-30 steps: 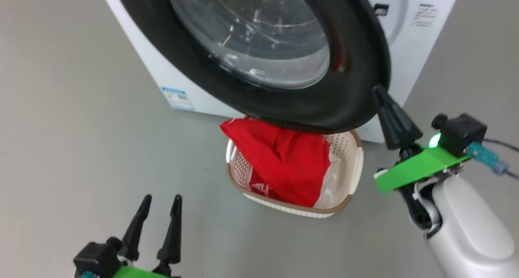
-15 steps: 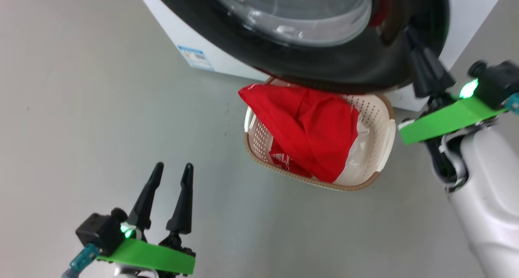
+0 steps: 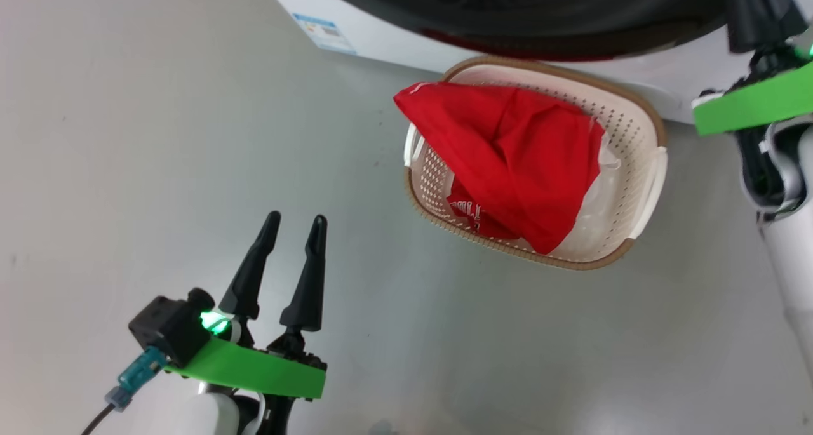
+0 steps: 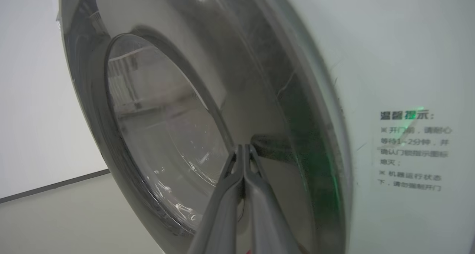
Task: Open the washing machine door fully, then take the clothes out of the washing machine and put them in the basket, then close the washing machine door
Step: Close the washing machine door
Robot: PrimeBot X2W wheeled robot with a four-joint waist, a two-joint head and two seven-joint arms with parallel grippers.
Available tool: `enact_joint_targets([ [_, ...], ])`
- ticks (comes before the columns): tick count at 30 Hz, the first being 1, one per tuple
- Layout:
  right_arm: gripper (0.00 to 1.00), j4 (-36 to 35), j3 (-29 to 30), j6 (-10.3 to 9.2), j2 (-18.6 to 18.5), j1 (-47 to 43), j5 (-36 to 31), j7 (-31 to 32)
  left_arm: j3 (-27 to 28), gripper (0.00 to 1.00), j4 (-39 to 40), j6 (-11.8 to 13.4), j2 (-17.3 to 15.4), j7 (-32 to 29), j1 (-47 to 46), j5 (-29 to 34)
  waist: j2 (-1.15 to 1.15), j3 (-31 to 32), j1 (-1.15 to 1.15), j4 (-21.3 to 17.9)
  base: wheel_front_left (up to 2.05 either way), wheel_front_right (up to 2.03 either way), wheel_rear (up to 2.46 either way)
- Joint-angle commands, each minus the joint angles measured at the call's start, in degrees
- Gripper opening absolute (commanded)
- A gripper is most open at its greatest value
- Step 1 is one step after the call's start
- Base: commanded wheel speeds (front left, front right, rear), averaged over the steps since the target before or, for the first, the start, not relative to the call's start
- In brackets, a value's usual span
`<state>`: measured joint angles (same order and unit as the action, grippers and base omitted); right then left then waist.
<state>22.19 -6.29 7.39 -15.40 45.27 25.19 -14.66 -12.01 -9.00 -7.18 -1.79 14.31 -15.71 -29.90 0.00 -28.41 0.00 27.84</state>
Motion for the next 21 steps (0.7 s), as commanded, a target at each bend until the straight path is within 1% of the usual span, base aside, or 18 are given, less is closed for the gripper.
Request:
enact_joint_targets([
  [1,0.00,-1.2,0.0,0.10,0.2,1.5,-0.1,-0.3,1.5,1.00,1.6,-0.3,-1.1,0.7,-0.9,-0.3,0.00,-1.5,0.00,1.4,0.00,0.00,0.00],
  [8,0.00,-1.5,1.6,0.10,0.6,3.3,-0.6,-0.3,1.1,1.00,1.9,-0.3,-1.1,0.7,-1.3,-0.8,0.00,-2.4,0.00,1.6,0.00,0.00,0.00],
  [18,0.00,-2.1,-1.7,0.10,1.6,-2.3,-0.3,-0.3,2.1,1.00,0.3,-0.3,-1.1,0.7,-0.8,0.1,0.00,0.5,0.00,0.0,0.00,0.00,0.00],
  [19,0.01,-2.1,-2.1,0.10,1.9,-3.3,-0.2,-0.3,2.3,1.00,0.1,-0.3,-1.1,0.7,-0.6,0.3,0.00,1.1,0.00,-0.3,0.00,0.00,0.00],
  [21,0.16,-2.4,-2.6,0.10,2.4,-5.4,-0.1,-0.3,2.8,1.00,-0.3,-0.3,-1.1,0.7,-0.2,0.9,0.00,2.2,0.00,-0.9,0.00,0.00,0.00],
])
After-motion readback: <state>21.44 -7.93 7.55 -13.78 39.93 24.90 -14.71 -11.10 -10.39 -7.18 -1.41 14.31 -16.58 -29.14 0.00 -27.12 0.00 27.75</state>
